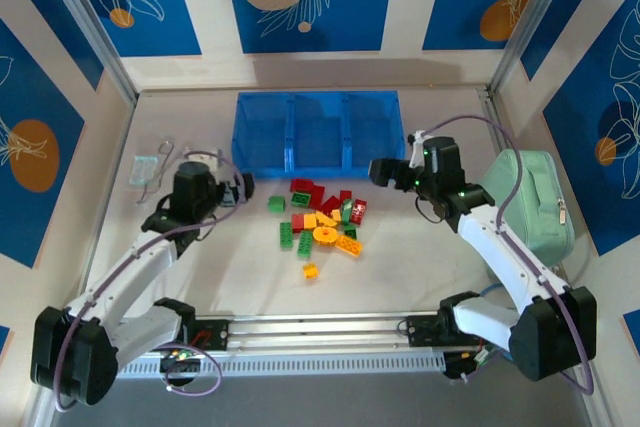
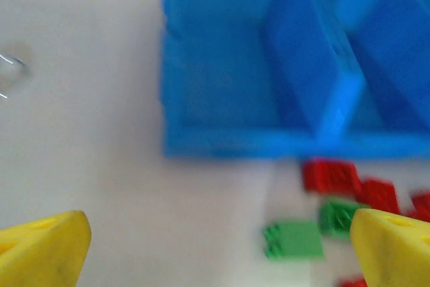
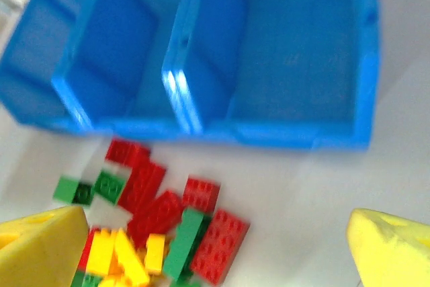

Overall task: Sort the legos into containers by color
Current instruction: Pick up the lego from the center of the table.

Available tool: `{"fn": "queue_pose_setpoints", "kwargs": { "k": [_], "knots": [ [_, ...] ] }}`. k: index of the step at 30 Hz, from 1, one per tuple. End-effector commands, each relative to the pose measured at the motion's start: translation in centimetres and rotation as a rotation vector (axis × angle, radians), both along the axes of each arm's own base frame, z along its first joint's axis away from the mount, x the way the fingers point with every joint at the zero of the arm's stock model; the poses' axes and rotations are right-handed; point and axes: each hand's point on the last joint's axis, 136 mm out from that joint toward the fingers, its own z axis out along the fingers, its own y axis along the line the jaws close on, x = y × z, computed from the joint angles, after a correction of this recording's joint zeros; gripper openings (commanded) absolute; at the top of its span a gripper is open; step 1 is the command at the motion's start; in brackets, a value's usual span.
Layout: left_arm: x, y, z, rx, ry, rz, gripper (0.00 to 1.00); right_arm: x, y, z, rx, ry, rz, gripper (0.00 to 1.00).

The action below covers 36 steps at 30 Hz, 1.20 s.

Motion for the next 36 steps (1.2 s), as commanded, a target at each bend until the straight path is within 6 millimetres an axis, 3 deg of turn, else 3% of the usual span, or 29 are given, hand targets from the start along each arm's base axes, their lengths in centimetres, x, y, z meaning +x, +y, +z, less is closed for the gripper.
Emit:
{"fn": "queue_pose_setpoints", "kwargs": {
  "k": [1, 5, 12, 20, 29, 36],
  "knots": [
    [-2.0, -2.6, -2.2, 0.007, 0.130, -0.059, 0.93, -1.8, 1.0, -1.8, -0.035, 0.119, 0.030, 1.00],
    [-3.8, -6.7, -4.4, 0.016, 0.220, -0.158, 0.86, -2.5, 1.6, -3.5, -0.042, 0.181, 0.043, 0.95],
    [-6.9, -9.6, -8.6, 0.097, 0.380, -0.212, 0.80, -2.9, 2.2, -4.4, -0.038, 0.230, 0.066, 0.84],
    [-8.2, -11.2, -11.0, 0.114, 0.463, -0.240, 0.75, -3.1, 2.4, -4.6, -0.032, 0.243, 0.071, 0.82],
    [-7.2, -11.7, -12.0, 0.150, 0.497, -0.181, 0.63, -3.9, 2.2, -4.8, -0.023, 0.241, 0.065, 0.77],
    [-7.5, -11.6, -13.7, 0.187, 0.556, -0.165, 0.54, -4.4, 1.7, -5.0, -0.022, 0.233, 0.049, 0.75]
  ]
}}
